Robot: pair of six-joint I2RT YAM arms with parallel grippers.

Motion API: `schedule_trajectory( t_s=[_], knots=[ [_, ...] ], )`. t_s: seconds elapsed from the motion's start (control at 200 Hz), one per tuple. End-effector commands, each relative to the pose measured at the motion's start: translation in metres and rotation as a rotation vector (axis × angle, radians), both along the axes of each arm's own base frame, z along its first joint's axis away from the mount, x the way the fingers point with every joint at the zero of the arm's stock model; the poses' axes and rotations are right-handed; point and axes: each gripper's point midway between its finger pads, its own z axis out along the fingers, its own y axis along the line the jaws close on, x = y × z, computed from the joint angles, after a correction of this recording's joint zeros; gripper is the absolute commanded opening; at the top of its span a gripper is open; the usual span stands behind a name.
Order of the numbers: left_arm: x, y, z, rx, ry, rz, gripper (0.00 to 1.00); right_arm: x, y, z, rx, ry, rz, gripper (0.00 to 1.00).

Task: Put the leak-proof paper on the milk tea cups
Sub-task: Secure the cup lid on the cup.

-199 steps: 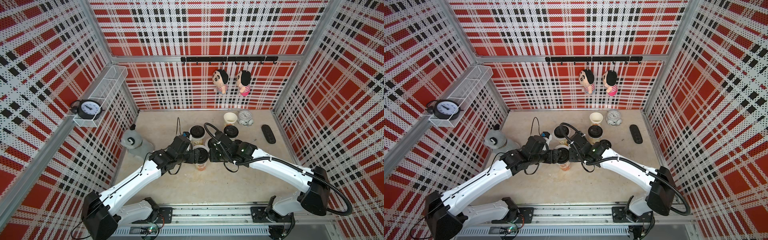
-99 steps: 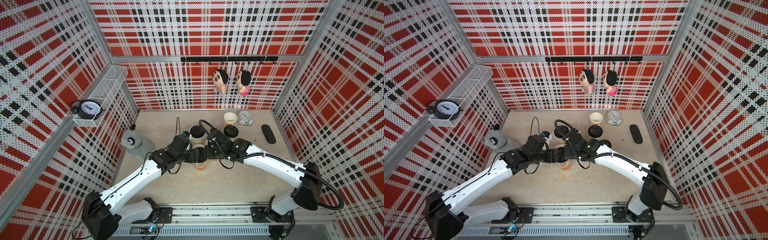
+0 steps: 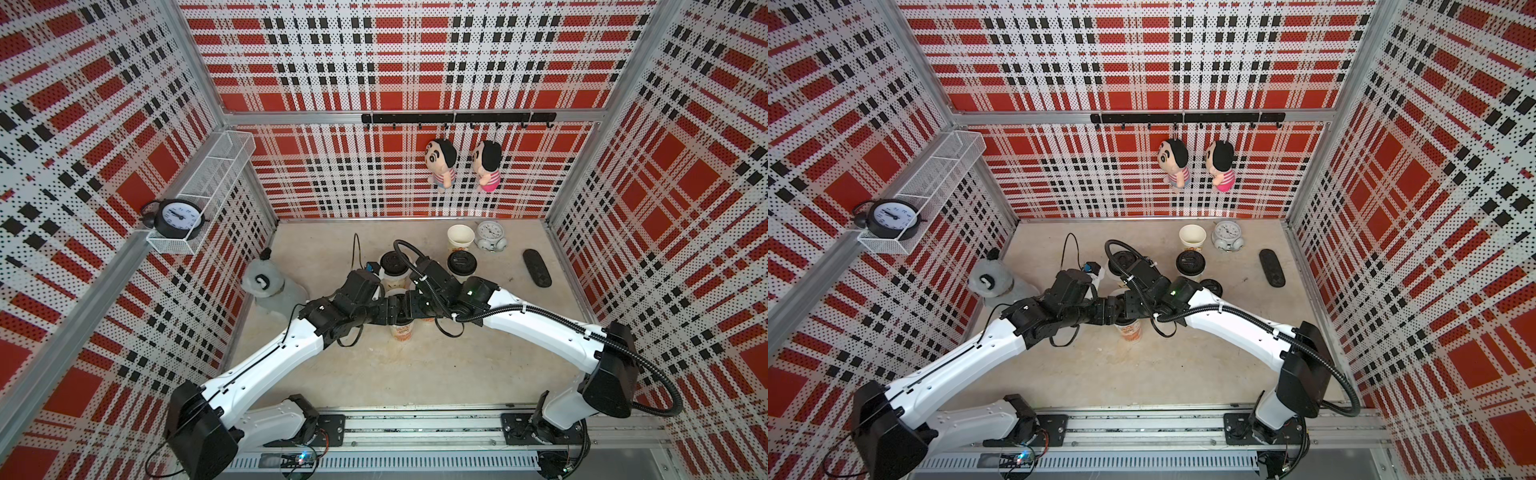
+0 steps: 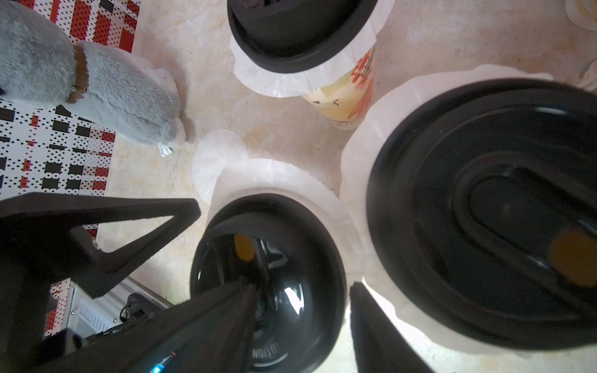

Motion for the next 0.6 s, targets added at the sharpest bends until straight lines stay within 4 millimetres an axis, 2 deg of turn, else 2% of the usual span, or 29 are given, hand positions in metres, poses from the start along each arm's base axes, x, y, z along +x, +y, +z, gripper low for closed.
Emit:
schedule_trajectory(
  t_s=[0.0, 0.17, 0.311, 0.476, 0.596],
  knots=[
    [-0.017, 0.018, -0.038, 0.122, 0.109, -0.007, 0.76, -0.003, 0.004, -0.007, -0.010, 0.017, -0.005, 0.51],
    [-0.015, 0.014, -0.032, 0.111, 0.097, -0.015, 0.76, -0.005, -0.006, -0.024, -0.066, 0.049, -0.037, 0.50],
    [-0.014, 0.005, -0.019, 0.090, 0.072, -0.036, 0.76, -0.008, -0.016, -0.027, -0.077, 0.055, -0.064, 0.49],
    [-0.012, -0.007, 0.006, 0.046, 0.024, -0.057, 0.76, -0.012, -0.024, -0.033, -0.091, 0.067, -0.079, 0.49],
    [-0.012, -0.008, 0.028, 0.016, -0.020, -0.044, 0.71, -0.014, -0.027, -0.038, -0.103, 0.076, -0.086, 0.49]
  ],
)
